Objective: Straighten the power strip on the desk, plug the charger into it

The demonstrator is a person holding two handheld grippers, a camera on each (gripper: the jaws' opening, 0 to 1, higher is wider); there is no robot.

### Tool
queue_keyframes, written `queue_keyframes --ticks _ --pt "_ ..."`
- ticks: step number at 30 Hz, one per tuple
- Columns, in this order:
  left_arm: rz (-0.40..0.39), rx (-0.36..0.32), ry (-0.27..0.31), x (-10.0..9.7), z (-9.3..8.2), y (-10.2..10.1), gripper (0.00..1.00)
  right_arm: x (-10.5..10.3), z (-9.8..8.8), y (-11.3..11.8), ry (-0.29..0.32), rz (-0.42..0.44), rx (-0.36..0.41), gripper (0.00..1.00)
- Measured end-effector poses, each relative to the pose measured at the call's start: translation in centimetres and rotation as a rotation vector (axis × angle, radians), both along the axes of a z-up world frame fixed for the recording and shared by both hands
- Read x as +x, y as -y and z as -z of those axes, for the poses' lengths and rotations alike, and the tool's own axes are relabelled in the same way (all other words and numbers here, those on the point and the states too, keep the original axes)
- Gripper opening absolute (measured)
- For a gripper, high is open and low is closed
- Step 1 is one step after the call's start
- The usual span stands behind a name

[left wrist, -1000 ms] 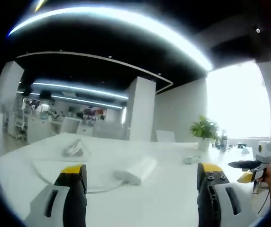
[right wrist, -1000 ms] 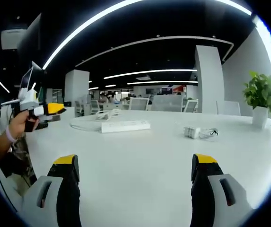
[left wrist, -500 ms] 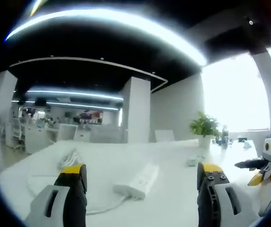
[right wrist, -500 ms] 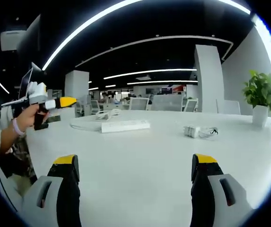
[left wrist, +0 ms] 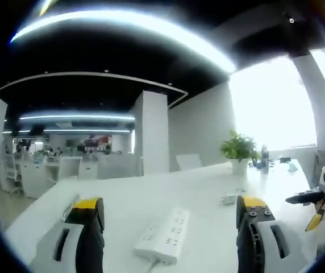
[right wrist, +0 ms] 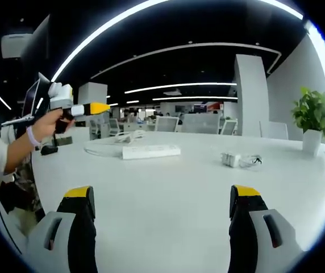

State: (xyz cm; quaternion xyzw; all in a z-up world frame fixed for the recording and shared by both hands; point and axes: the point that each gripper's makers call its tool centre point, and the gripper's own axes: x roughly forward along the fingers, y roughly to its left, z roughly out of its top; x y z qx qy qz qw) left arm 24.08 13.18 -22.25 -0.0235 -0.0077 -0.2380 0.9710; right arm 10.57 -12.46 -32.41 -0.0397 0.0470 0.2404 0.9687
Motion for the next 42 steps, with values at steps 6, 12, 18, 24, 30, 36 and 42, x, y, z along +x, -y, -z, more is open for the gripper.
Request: queue_keyframes --ticks 6,12,18,24,30,36,42 --pt "0.019 0.028 -0.033 1.1 0.5 0.6 0.99 0.0 -0.1 -0.2 0.001 -0.007 0.002 0.98" --pt "0.046 0.063 -0.064 2.3 0.6 1.1 0.99 0.0 -0.2 -0.1 0.002 -0.003 0.001 0.98" --pt "0.070 0.086 -0.086 3.5 0.5 1.4 0.99 0.0 -0.2 0.0 0.002 0.000 -0.001 0.98" --pt "0.071 0.091 -0.091 5.2 0.1 1.4 0.99 0.0 -0.1 -0.1 -0.003 0.000 0.000 0.98" --pt "0.078 0.109 -0.127 6.8 0.5 1.6 0.99 0.0 -0.1 0.1 -0.004 0.005 0.002 0.98" --pt "0.111 0.113 -0.167 7.4 1.3 2.4 0.99 0.0 0.0 0.2 -0.006 0.008 0.000 0.98" --pt "0.120 0.151 -0.198 8.4 2.0 2.7 0.99 0.1 0.0 0.3 -0.006 0.010 0.000 0.98"
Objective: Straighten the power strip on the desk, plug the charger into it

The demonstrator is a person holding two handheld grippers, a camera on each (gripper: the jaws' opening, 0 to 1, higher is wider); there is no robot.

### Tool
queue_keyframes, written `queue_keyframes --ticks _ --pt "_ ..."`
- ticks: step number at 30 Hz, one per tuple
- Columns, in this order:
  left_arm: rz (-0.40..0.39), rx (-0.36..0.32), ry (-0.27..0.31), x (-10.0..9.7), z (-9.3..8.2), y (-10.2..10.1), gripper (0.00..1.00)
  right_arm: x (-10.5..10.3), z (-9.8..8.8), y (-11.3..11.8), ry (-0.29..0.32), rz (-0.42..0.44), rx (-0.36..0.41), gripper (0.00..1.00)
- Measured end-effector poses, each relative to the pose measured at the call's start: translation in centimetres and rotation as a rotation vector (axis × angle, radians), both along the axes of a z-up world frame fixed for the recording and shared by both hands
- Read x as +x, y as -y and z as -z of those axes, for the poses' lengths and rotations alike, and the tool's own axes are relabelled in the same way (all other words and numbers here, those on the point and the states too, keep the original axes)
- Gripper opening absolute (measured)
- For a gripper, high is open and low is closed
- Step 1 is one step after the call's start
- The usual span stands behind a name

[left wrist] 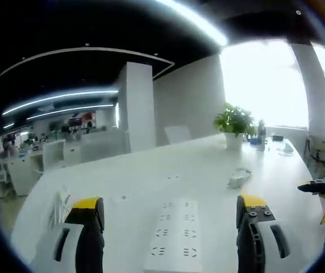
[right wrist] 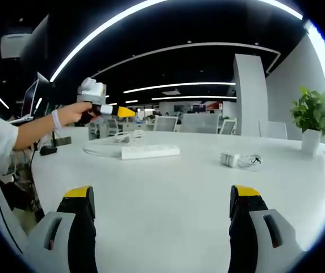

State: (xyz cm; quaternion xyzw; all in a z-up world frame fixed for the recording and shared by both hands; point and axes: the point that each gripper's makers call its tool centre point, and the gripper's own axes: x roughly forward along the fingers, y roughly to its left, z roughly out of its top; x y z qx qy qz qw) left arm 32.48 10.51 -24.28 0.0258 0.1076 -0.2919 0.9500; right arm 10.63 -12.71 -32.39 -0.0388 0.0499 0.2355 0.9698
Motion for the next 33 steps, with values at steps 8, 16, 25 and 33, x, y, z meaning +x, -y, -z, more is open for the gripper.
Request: queue_keyframes --ticks 8,16,25,33 --pt "0.019 0.052 -0.055 1.1 1.5 0.5 0.99 0.2 0.2 0.0 -0.006 0.001 -0.004 0.99" --pt "0.029 0.083 -0.126 2.0 3.0 0.8 0.99 0.3 0.2 0.2 -0.008 0.004 -0.004 0.99" --pt "0.023 0.132 -0.165 2.6 3.9 0.9 0.99 0.4 0.3 0.0 -0.012 0.004 0.001 0.99" --pt "0.032 0.187 -0.228 3.4 5.2 0.7 0.99 0.4 0.3 -0.2 -0.013 -0.002 -0.003 0.99"
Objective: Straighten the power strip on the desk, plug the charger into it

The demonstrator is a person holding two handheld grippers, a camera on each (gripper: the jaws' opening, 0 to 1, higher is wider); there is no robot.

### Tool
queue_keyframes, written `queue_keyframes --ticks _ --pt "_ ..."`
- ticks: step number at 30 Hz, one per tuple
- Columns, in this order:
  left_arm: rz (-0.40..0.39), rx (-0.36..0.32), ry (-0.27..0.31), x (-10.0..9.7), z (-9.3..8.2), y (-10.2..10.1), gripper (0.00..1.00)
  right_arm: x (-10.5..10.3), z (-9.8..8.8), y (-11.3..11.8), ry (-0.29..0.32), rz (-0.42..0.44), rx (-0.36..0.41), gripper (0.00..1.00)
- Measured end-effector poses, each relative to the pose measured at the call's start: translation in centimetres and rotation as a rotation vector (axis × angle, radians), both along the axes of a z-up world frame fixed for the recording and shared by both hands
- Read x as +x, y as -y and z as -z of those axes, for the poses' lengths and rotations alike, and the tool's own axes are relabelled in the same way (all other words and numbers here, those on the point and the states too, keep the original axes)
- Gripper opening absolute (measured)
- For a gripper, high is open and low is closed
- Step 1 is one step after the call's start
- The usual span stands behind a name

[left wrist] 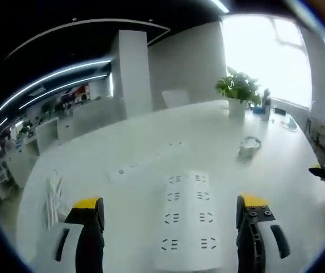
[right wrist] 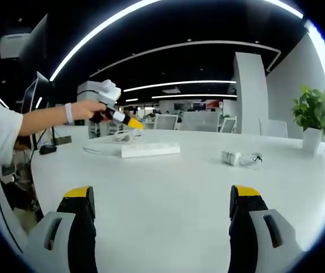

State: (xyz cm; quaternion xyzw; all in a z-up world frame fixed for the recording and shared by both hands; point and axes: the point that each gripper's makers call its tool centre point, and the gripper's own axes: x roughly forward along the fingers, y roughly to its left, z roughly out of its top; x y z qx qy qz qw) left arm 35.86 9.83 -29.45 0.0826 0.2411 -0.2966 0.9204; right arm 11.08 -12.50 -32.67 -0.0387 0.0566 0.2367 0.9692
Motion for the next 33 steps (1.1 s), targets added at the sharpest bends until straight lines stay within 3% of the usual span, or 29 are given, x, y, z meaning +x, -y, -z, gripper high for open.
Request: queue_keyframes --ticks 26,33 --pt "0.046 0.148 -0.214 -0.2 4.7 0.7 0.99 0.0 0.2 0.4 -0.006 0.008 0.010 0.98" --pt "0.069 0.191 -0.245 -0.9 5.6 1.3 0.99 0.0 0.2 0.3 -0.008 0.006 0.012 0.98"
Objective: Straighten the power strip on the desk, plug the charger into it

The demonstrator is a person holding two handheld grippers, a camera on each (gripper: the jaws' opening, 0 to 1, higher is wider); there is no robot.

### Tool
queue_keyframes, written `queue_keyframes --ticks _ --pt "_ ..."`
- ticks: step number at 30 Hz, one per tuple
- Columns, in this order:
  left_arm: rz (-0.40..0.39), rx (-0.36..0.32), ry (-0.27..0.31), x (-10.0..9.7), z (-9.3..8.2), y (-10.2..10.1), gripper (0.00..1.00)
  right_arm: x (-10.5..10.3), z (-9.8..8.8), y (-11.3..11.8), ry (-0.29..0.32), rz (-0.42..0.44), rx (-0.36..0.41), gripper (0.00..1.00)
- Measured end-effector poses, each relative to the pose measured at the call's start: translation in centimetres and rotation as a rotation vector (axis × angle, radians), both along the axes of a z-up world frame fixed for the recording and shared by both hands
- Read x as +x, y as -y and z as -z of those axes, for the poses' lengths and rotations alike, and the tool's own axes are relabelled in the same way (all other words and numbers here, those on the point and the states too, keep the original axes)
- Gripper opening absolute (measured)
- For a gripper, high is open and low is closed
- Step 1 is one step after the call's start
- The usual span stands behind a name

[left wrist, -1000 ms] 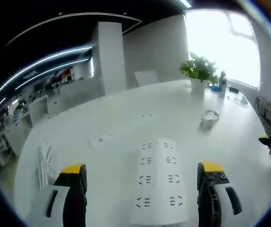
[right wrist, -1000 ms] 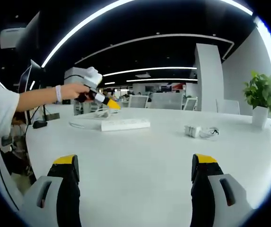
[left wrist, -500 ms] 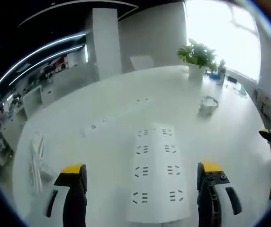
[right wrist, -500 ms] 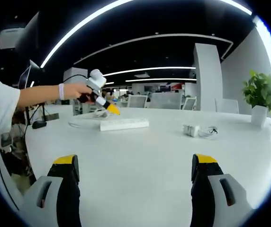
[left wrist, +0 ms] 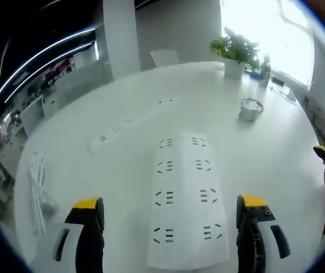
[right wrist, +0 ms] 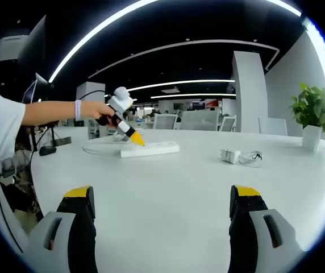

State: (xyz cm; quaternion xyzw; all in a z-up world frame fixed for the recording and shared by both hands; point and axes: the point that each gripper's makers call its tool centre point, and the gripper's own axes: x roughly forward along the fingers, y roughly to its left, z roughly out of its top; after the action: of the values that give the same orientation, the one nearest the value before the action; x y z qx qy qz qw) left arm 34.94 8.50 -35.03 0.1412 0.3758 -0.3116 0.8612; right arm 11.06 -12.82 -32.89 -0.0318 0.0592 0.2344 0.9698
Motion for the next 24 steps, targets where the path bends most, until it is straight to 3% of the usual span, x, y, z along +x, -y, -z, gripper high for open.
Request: queue_keyframes --ticks 10,21,24 --pt "0.024 0.056 -0.035 0.6 0.2 -0.1 0.99 0.1 0.1 -0.2 -0.004 -0.005 0.004 0.98" --pt "0.056 0.124 -0.087 -0.9 1.3 -0.2 0.99 0.1 0.0 -0.4 -0.003 -0.010 0.013 0.98" --pt "0.042 0.117 -0.099 0.1 1.3 -0.6 0.99 0.1 0.0 -0.4 -0.003 -0.012 0.015 0.98"
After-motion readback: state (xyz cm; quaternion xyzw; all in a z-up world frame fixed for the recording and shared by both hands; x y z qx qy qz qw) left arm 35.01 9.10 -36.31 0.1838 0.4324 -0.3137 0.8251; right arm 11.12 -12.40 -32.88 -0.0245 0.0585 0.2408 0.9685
